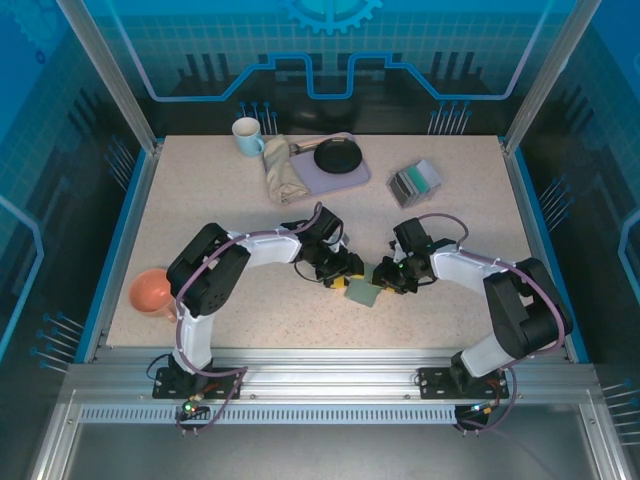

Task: Put the credit cards into the card holder
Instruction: Pick up the card holder from the center of the table.

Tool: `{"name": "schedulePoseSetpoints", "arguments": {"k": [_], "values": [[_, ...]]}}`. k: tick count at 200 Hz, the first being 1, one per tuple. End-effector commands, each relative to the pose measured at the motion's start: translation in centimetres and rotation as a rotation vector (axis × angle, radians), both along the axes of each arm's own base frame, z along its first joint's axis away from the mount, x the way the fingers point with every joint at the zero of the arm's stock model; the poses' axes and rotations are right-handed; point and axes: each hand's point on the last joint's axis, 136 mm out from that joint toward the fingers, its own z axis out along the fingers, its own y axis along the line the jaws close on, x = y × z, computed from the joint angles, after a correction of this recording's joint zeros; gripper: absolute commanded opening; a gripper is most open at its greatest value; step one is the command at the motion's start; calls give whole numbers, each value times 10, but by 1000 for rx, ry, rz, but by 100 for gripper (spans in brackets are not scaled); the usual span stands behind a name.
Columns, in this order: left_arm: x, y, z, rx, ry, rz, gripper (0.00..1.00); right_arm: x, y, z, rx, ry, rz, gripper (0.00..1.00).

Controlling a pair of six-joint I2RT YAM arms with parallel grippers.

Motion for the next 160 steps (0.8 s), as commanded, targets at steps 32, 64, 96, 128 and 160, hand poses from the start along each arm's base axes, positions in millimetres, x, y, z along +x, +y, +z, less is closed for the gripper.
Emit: {"name": "schedulePoseSetpoints", "arguments": {"k": [32,64,96,128,160], "values": [[-7,-8,18,-81,-26,-42,39,-4,-2,-8,-33,22,2,29],[-11,-14,30,-142,-41,-88,26,-4,-2,-8,-32,19,3,30],[-12,-17,36,-180,-54,-104,15,-3,-1,-7,-32,17,4,30],[-11,-16,38,-180,-68,-89,6,-1,-5,-3,-56,11,-5,30],[-12,-13,43,-184,-90,-80,1,1,-9,9,-67,-32,-20,31]]}}
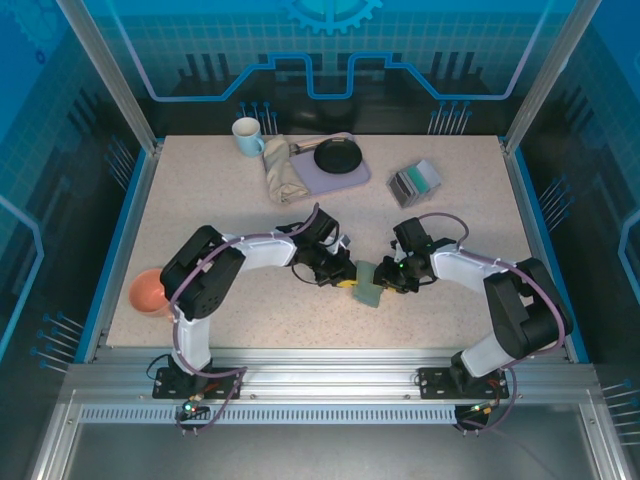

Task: Put the credit cards into the card holder
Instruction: Pick up the card holder from the center of the table, then open the button on the card holder.

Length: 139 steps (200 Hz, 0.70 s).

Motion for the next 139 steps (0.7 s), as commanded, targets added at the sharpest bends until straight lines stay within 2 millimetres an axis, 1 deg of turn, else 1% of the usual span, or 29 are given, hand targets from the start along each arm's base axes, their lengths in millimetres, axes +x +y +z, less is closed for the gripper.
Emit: {"name": "schedulePoseSetpoints", "arguments": {"k": [1,14,31,56,76,120,139], "values": [[-2,-11,29,-94,-62,-32,1,-1,-5,8,-39,-23,-12,31],[-3,-9,28,-90,-67,-27,0,0,-7,15,-55,-41,-11,33],[-3,-8,29,-90,-68,-18,0,1,-6,23,-63,-65,5,35],[-1,-9,29,-92,-66,-7,0,2,8,34,-53,-102,46,40],[0,-10,29,-92,-64,-3,0,2,16,36,-63,-115,65,42],[1,-12,33,-105,-62,1,0,2,19,21,-103,-83,83,45],[3,-13,35,-114,-63,4,0,-1,18,10,-126,-49,101,46]]}}
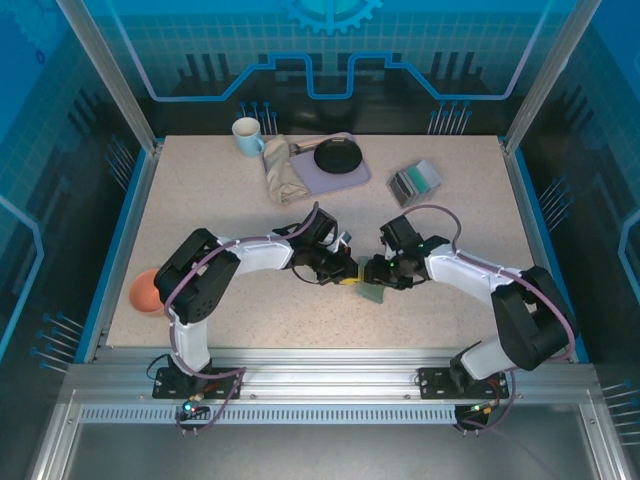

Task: Put the credit cards into the card holder
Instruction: Open the button on the card holder.

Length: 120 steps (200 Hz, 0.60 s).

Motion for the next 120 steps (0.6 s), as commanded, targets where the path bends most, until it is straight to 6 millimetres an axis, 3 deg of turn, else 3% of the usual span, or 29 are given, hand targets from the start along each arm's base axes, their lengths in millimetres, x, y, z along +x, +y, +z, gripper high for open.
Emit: {"name": "schedulePoseSetpoints", "arguments": {"k": [1,17,58,95,120], "values": [[0,-8,21,-61,-19,-10,0,-2,0,-12,-47,39,20,46],[1,-8,23,-63,-22,-9,0,-2,-12,-19,-135,53,15,46],[-4,1,19,-24,-19,-4,0,-9,-66,-23,-420,70,-34,38],[-8,12,10,-4,-4,12,0,-10,-78,-19,-441,60,-62,34],[-11,15,6,2,1,18,0,-8,-76,-18,-395,54,-67,29]]}}
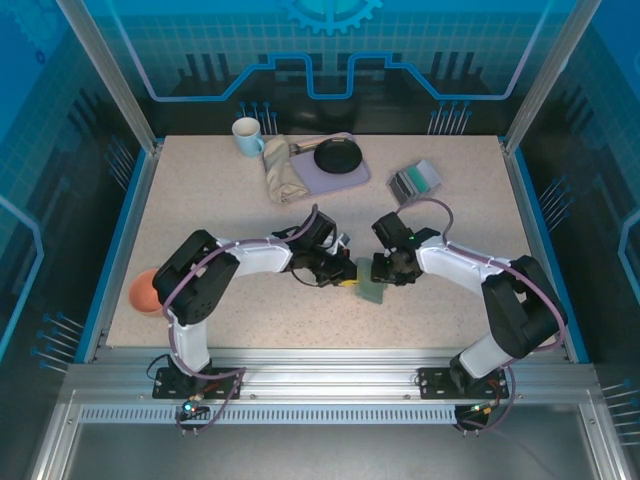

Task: Put the credit cards into the card holder
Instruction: Open the button on the card holder, then place the card holder at the bottom-center of the table.

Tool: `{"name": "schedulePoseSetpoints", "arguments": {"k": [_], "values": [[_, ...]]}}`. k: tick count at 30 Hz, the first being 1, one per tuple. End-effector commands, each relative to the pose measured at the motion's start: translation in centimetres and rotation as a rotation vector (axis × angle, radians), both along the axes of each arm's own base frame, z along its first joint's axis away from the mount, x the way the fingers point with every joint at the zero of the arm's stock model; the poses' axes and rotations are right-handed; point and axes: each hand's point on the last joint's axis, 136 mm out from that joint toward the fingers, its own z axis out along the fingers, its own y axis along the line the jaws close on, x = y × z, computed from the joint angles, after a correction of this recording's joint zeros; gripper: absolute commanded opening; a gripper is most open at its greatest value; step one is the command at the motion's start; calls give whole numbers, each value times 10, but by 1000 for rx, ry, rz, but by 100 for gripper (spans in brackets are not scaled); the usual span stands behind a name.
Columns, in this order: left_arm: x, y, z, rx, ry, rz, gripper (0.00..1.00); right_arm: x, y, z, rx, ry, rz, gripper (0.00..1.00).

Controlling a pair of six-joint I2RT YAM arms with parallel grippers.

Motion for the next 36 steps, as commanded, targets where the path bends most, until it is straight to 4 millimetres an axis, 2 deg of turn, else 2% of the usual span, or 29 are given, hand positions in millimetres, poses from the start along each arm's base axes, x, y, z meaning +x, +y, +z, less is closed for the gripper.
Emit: {"name": "schedulePoseSetpoints", "arguments": {"k": [1,6,13,18,25,30,32,35,36], "values": [[-8,9,11,-14,7,-6,0,-18,-43,-11,-152,56,-45,29],[-9,10,7,-15,16,5,0,-14,-36,-6,-117,48,-31,27],[-12,17,-1,18,24,22,0,-13,-22,-1,-46,41,9,30],[-12,19,-6,30,32,45,2,-22,-12,-17,-9,91,42,29],[-13,30,-15,74,40,103,4,-37,-21,-28,-150,124,105,29],[-15,39,-20,101,43,141,5,-41,-23,-23,-249,97,183,32],[-17,41,-20,110,40,143,9,-39,-27,-18,-285,87,181,33],[-19,46,-17,124,28,140,18,-26,-26,1,-237,17,168,41],[-20,47,-14,130,18,134,20,-9,-22,21,-169,-42,141,44]]}}
